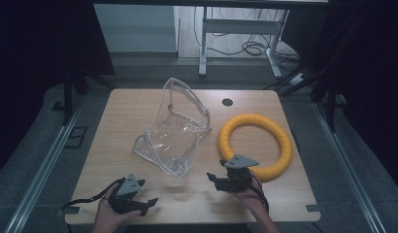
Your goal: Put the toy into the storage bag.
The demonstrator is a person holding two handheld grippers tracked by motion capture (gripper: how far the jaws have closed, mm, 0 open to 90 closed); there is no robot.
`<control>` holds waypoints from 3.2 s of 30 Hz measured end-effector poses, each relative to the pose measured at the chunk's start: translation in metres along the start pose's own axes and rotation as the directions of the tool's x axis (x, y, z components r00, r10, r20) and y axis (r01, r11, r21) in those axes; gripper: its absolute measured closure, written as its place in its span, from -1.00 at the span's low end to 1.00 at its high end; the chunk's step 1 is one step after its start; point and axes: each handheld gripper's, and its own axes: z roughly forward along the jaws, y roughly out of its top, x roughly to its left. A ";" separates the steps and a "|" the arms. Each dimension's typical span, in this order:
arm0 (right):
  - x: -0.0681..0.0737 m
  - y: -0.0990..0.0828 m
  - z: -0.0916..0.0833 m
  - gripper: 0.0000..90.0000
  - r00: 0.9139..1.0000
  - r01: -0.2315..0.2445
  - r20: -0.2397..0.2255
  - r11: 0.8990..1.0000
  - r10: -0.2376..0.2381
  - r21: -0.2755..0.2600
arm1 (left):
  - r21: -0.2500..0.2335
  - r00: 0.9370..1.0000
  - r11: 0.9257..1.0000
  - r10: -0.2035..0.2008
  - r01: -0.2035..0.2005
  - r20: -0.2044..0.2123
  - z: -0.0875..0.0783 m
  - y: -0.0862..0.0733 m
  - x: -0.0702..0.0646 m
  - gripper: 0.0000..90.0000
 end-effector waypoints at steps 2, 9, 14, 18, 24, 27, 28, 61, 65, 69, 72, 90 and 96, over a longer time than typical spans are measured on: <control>-0.004 0.000 -0.005 -0.32 1.000 -0.004 0.004 1.000 0.004 -0.001 | 0.003 1.000 1.000 0.000 0.000 -0.001 0.000 0.000 0.000 -0.57; -0.015 0.007 -0.022 -0.30 1.000 0.011 -0.017 0.999 -0.010 0.042 | 0.002 1.000 1.000 -0.012 0.012 0.008 0.003 0.001 0.000 -0.57; -0.020 0.013 -0.027 -0.32 1.000 0.025 -0.013 0.998 -0.025 0.061 | 0.002 1.000 1.000 -0.015 0.015 0.008 0.003 0.001 0.000 -0.57; -0.028 0.021 -0.033 -0.31 0.999 0.042 0.003 0.995 -0.042 0.092 | 0.004 1.000 1.000 -0.012 0.012 0.007 0.003 0.001 0.001 -0.57; -0.036 0.026 -0.038 -0.32 0.998 0.059 0.011 0.990 -0.061 0.125 | 0.005 1.000 1.000 -0.008 0.008 0.004 0.003 0.001 0.001 -0.57; -0.042 0.028 -0.040 -0.32 0.998 0.062 0.012 0.988 -0.064 0.138 | 0.005 1.000 1.000 -0.011 0.011 0.004 0.003 0.001 0.001 -0.57; -0.044 0.029 -0.041 -0.32 0.998 0.061 0.013 0.988 -0.063 0.142 | 0.006 1.000 1.000 -0.009 0.009 0.004 0.003 0.001 0.001 -0.57; -0.082 0.024 -0.025 -0.24 0.990 0.140 -0.061 0.867 -0.126 0.478 | 0.012 1.000 1.000 -0.013 0.013 0.011 0.004 0.001 0.000 -0.57; -0.082 0.018 -0.022 -0.24 0.988 0.152 -0.053 0.831 -0.147 0.535 | 0.010 1.000 1.000 -0.016 0.016 0.013 0.005 0.001 0.000 -0.57; -0.082 0.016 -0.018 -0.24 0.986 0.161 -0.051 0.814 -0.160 0.558 | 0.011 1.000 1.000 -0.016 0.016 0.014 0.005 0.001 0.000 -0.57; -0.083 0.015 -0.013 -0.24 0.983 0.174 -0.055 0.793 -0.175 0.583 | 0.010 1.000 1.000 -0.015 0.015 0.013 0.004 0.001 0.000 -0.57; -0.089 0.010 0.011 -0.08 0.971 0.233 -0.123 0.691 -0.206 0.684 | 0.013 1.000 1.000 -0.011 0.011 0.014 0.005 0.001 0.000 -0.57; -0.091 0.010 0.015 0.06 0.967 0.247 -0.140 0.664 -0.211 0.706 | 0.013 1.000 1.000 -0.011 0.011 0.015 0.005 0.001 0.000 -0.57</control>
